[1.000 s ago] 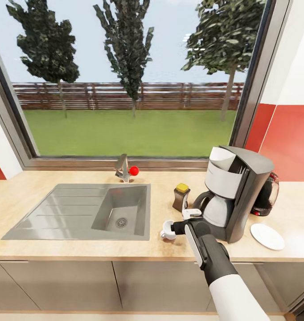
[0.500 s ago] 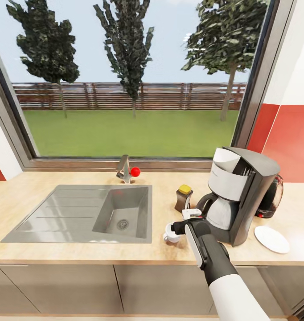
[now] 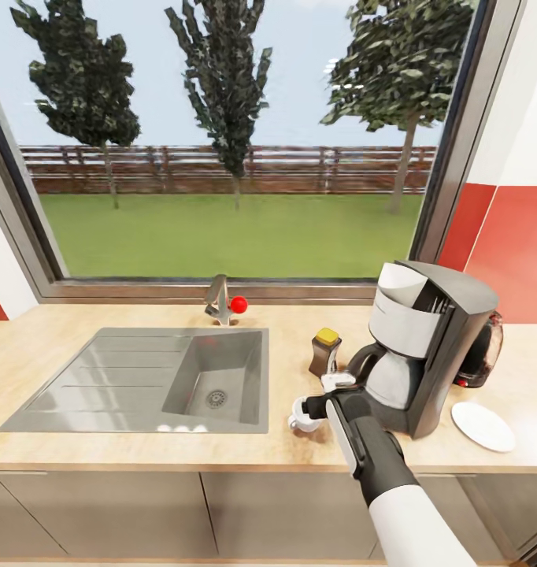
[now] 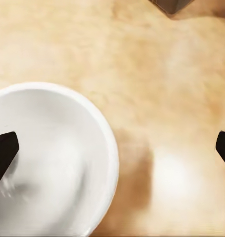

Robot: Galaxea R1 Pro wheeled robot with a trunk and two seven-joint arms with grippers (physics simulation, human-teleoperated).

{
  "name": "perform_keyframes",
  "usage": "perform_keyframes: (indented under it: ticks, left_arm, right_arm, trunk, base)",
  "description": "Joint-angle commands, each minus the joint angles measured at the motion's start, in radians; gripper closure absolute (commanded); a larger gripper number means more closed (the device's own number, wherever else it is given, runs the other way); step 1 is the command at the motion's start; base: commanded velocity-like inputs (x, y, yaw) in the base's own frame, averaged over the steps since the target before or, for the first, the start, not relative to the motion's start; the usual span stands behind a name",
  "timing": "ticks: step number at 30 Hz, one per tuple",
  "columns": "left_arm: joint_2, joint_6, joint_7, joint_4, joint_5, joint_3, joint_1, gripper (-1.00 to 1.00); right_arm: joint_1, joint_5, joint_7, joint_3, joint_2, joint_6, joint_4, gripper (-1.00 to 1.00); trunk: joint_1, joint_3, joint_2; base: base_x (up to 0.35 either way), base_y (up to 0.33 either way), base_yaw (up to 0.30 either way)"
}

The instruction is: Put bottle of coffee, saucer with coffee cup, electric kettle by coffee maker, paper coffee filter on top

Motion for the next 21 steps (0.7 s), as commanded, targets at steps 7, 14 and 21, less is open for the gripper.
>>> perform_keyframes:
  ticks: [7,14,21]
  left_arm:
    - [0.000,0.003,0.003,-0.002,0.010,-0.009,0.000,-1.00]
    - [0.000,0.003,0.003,-0.002,0.010,-0.009,0.000,-1.00]
    - [0.000,0.003,0.003,-0.002,0.010,-0.009,0.000,-1.00]
  right_arm:
    - [0.000,0.003,-0.001,0.001,0.000,0.004,0.029,-1.00]
    - [-0.001,0.002,-0.001,0.001,0.000,0.002,0.044,-1.00]
    - [0.000,0.002,0.000,0.001,0.000,0.002,0.045,-1.00]
  trunk:
    - [0.001,-0.002,-0.002]
    - [0.001,-0.002,-0.002]
    - [0.001,-0.002,-0.002]
  base:
    - [0.000,0.000,0.000]
    - [0.000,0.000,0.000]
    - [0.000,0.000,0.000]
